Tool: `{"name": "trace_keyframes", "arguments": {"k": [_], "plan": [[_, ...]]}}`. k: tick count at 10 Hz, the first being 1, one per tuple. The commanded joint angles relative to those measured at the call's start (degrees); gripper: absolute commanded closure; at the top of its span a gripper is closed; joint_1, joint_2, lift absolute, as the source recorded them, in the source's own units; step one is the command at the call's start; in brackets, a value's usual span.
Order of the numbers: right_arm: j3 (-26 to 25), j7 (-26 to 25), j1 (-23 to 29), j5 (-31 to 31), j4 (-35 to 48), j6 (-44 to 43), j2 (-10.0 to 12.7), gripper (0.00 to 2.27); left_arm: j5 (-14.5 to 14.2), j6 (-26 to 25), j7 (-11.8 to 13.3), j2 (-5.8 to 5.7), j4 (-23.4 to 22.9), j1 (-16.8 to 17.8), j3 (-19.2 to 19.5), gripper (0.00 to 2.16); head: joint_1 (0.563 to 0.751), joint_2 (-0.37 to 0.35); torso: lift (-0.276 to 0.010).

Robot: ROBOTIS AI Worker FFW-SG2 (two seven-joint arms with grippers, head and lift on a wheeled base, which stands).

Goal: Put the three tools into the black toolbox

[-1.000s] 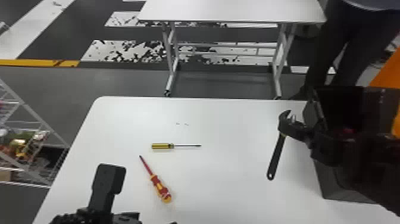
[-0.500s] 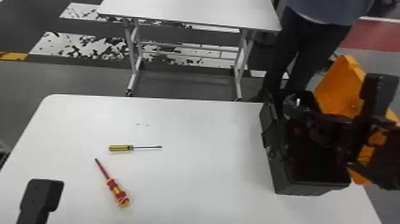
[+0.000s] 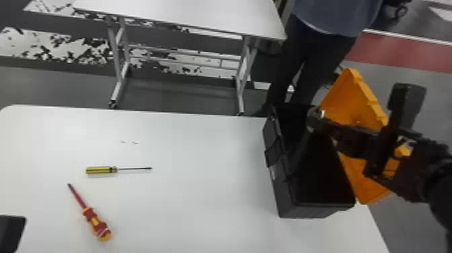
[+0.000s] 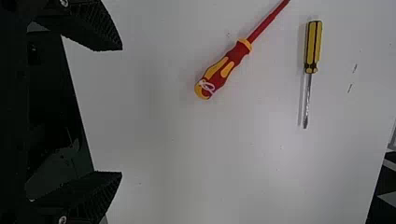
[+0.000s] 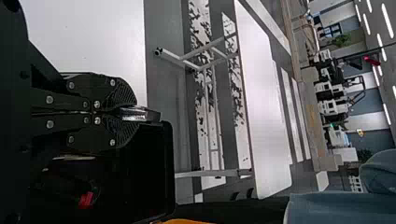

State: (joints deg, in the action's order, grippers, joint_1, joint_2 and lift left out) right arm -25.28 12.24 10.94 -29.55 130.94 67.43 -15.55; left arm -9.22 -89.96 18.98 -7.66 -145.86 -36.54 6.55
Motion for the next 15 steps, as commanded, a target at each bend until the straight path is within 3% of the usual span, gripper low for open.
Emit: {"name": "trace_keyframes", "arguments": {"k": [1,4,8,9,10,11,15], "plan": [[-0.65,0.16,-0.84,-0.51,-1.65,0.38,-1.06,2.25,0.08,-0.07,-0.08,-0.08,0.31,0.16,-0.05,0.05,0.695,-0.246,-0.051],[-3.55,0.24,-3.56,-3.41,-3.5,5.66,-4.05,2.25,0.7,-0.07,-0.79,0.1,1.37,0.86,-1.54,0.05,0.695,-0.277,-0.051],[-4.16,5.78,-4.18,-1.74,-6.48,5.48,-4.14,2.24,1.05,-0.07,-0.87,0.01,1.37,0.95,-2.07,0.05,0.695,-0.317,-0.051],[-3.37,8.24,-3.39,-0.25,-6.66,5.31,-3.61,2.11,1.05,-0.07,-0.87,-0.08,1.19,0.77,-1.98,0.06,0.695,-0.317,-0.051],[-2.4,10.7,-2.59,1.51,-6.48,5.13,-3.53,1.25,1.05,-0.07,-0.79,-0.17,1.01,0.33,-1.8,0.05,0.695,-0.31,-0.051],[-1.7,11.67,-2.07,2.39,-6.13,4.95,-3.44,0.03,1.05,-0.07,-0.7,-0.17,0.84,0.16,-1.54,0.06,0.695,-0.294,-0.051],[-1.96,14.22,-0.75,2.48,-4.11,5.48,-2.12,0.0,1.05,-0.07,-0.7,-0.17,0.58,-0.02,-1.54,0.06,0.695,-0.262,-0.051]]}}
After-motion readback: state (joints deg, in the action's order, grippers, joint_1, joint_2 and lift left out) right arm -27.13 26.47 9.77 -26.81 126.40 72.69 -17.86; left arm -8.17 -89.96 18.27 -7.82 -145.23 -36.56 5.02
